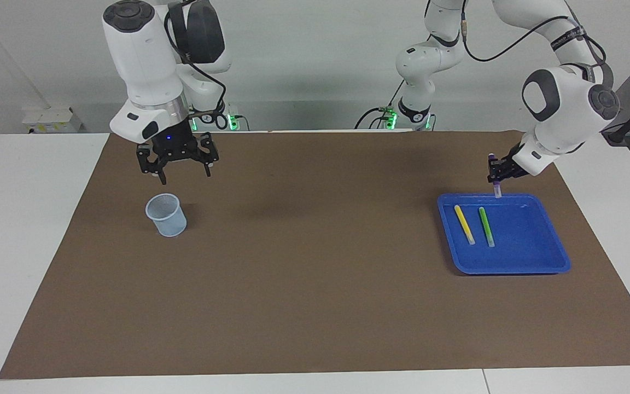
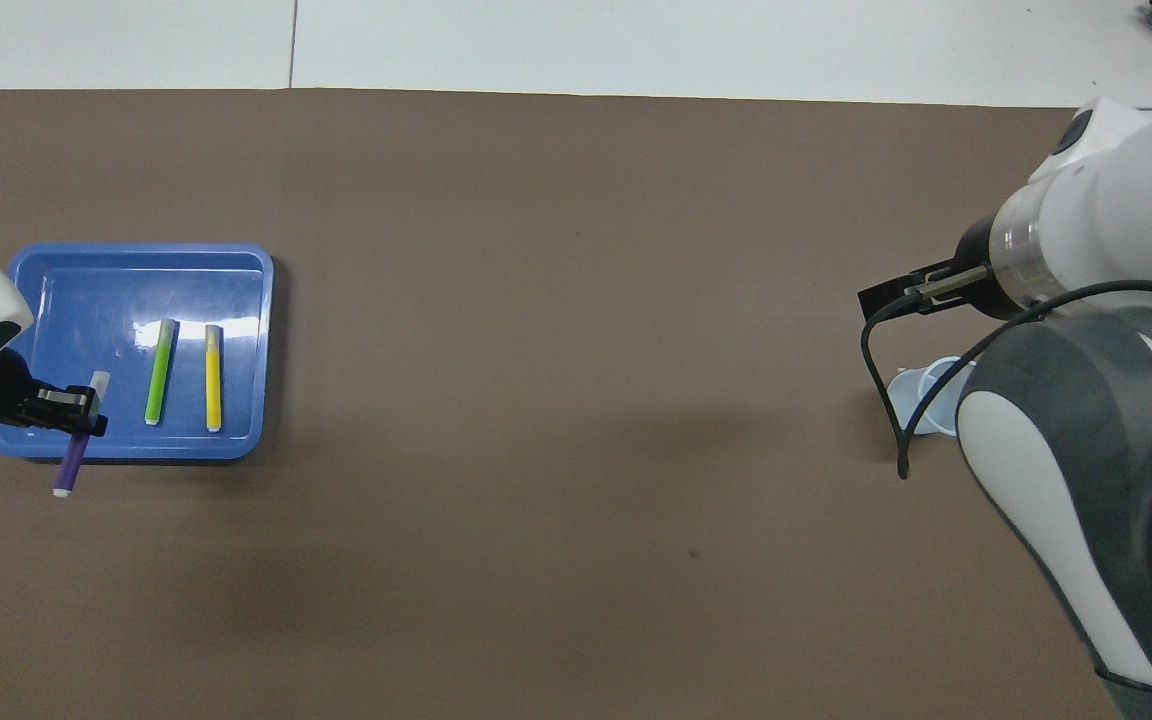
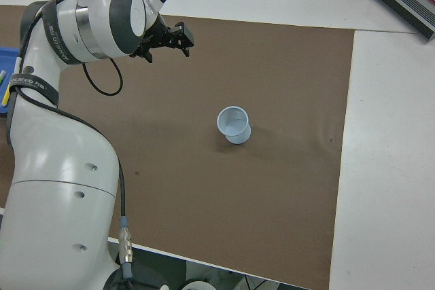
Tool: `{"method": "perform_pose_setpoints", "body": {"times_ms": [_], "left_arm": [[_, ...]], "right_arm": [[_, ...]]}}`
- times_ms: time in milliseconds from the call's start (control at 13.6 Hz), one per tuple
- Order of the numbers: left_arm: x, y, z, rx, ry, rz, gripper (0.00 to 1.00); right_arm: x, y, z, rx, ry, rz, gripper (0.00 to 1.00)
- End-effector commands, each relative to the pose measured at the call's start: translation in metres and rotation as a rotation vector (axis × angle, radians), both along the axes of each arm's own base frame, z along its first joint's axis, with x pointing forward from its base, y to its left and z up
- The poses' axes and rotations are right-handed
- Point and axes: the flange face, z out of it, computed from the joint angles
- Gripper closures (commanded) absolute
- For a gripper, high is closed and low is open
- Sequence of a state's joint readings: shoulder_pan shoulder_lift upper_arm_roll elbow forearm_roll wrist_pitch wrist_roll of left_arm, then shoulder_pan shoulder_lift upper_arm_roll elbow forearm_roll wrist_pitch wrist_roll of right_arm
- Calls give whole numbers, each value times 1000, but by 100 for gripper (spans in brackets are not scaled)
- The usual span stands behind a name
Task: Right arm passes pens to left for tray arrangement
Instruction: 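Lower the purple pen into the blue tray with the left gripper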
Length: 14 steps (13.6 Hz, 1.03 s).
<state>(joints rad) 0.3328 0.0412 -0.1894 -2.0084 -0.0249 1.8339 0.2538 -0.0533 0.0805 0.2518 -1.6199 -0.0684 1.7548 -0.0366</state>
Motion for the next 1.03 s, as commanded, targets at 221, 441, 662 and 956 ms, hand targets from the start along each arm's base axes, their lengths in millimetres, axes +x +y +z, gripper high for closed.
{"method": "perform_pose_setpoints", "body": {"times_ms": [221, 441, 662, 956], "left_arm": [[20, 35, -58, 61, -35, -38, 100], [33, 42, -89, 80, -55, -61, 100], [38, 50, -108, 77, -74, -53, 100], [46, 55, -119, 98, -100, -73, 100]], "right_arm": [[-12, -3, -2, -43, 91, 3, 0], [-19, -15, -11, -43, 112, -2, 0], [-12, -34, -7, 21, 88, -21, 0], [-26, -39, -10, 17, 120, -28, 0]]}}
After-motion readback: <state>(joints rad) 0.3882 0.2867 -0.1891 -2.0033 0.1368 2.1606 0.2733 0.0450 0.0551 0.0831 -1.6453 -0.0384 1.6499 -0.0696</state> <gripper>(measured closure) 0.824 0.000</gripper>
